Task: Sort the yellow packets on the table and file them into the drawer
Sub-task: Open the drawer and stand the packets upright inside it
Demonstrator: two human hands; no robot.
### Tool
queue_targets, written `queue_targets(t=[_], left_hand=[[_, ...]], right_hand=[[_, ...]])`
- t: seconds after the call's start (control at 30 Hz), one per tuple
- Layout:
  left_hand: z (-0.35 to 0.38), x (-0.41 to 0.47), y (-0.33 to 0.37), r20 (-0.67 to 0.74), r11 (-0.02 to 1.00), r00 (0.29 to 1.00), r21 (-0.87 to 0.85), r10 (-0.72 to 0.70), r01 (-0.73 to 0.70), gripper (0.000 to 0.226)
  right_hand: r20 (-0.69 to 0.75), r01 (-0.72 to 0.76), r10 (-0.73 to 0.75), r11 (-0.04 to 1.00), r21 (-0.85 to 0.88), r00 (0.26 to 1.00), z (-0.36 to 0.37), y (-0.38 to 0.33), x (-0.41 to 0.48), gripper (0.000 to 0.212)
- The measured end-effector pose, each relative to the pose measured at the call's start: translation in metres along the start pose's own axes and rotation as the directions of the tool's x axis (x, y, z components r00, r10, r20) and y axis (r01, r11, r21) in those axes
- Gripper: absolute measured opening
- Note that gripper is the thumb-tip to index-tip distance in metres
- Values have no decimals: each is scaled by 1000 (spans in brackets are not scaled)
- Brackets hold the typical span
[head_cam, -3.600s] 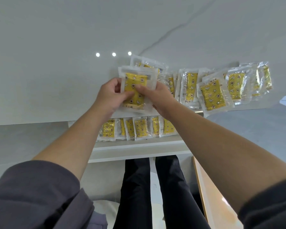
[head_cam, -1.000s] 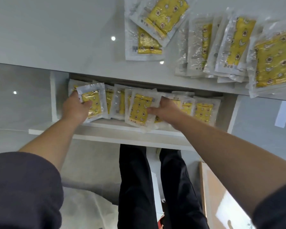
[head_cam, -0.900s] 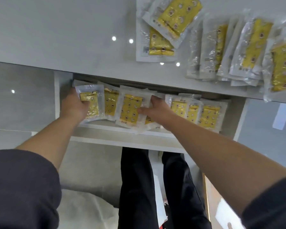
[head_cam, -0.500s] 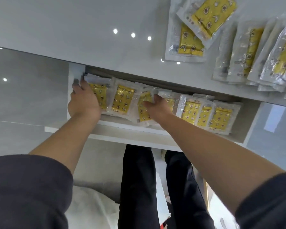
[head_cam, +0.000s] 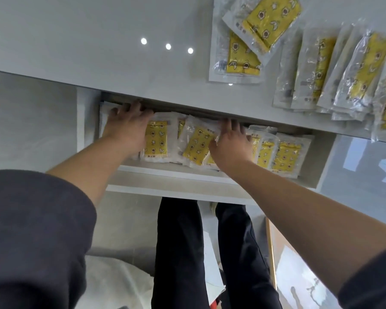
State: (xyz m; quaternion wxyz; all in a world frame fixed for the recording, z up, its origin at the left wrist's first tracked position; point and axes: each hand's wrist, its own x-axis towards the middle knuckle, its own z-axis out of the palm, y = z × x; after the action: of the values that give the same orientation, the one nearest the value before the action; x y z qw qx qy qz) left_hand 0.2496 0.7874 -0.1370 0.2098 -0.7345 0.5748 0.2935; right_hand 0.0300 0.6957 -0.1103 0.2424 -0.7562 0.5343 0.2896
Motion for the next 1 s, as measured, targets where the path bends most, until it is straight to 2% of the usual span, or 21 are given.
queue_targets(t=[0.1,0.2,0.33,0.4,0.53,0.7,0.8,1.0], left_hand=[[-3,-1,2,-7,999,999,-13,44,-45,67],[-8,6,17,12,992,995,-74,99,-98,74],[-3,5,33,22,984,986,-73,167,-165,72],[0,4,35,10,990,991,-48,130,-129,68],[-2,7,46,-1,997,998,-22,71,-71,77],[-11,15,77,25,991,992,-51,123,-122,77],[-10,17,96,55,995,995,-47,89,-87,74],[-21,8,121,97,988,991,-118,-90,101,72]], right_hand=[[81,159,-157,987,-14,984,-3,-14,19,70],[155,240,-232,970,-35,960,2,-30,25,73],[142,343,-327,933,-106,934,10,-31,20,74],[101,289,-281,953,-85,955,9,-20,19,77],[38,73,-69,993,-95,997,2,19,17,75],[39,-134,143,975,-178,989,-5,76,20,75],[90,-167,185,971,-171,979,-1,93,20,76],[102,-121,129,989,-85,986,0,104,13,77]])
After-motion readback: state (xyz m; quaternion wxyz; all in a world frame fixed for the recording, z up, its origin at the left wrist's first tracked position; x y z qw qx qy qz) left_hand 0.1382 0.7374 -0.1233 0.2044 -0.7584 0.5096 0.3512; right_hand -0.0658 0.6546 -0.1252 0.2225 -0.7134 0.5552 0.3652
